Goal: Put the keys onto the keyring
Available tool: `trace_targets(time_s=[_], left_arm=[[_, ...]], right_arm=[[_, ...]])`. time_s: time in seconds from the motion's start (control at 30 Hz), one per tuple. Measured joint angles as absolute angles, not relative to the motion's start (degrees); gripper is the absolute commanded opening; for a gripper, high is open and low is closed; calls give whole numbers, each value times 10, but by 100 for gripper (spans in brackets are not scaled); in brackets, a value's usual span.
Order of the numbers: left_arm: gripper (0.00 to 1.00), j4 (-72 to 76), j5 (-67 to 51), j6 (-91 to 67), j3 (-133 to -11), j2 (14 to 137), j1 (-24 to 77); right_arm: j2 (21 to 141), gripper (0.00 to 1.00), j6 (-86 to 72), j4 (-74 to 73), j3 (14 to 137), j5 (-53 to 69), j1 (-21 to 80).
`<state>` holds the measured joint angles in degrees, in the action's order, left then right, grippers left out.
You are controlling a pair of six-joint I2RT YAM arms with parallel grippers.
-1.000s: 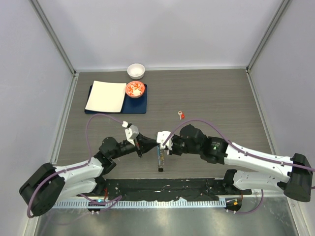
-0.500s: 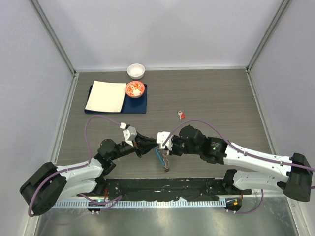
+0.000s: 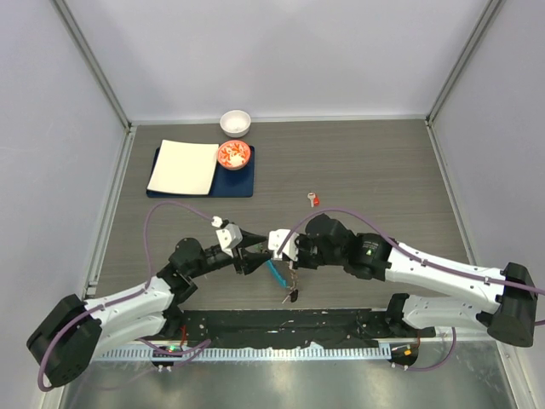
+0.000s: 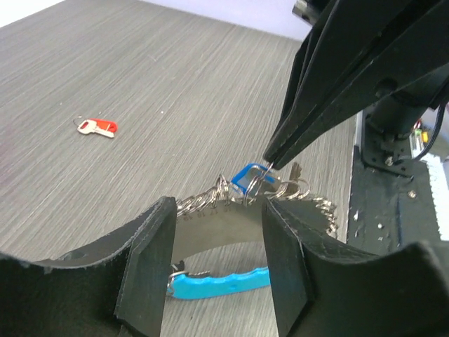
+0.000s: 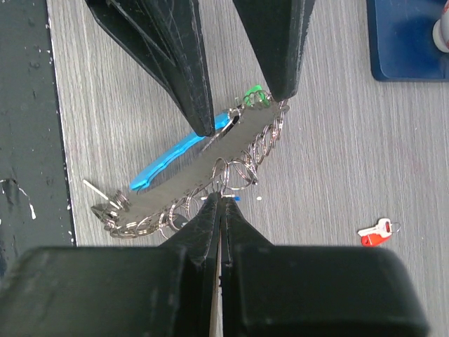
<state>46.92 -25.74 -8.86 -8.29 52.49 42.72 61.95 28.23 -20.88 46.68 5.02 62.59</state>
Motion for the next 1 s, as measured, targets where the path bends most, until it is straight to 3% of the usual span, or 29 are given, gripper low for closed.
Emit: trace_targets(time_s=[0.23, 0.63, 1.0], left_arm=[[56, 449, -306, -23, -117, 575, 427], [37, 380, -421, 91, -206, 655, 427], [30, 310, -443, 140, -216, 668, 426]], right_arm=[[633, 1, 297, -232, 485, 50, 626], [633, 1, 301, -250, 487, 51, 626], [633, 1, 301, -251, 487, 51, 626]])
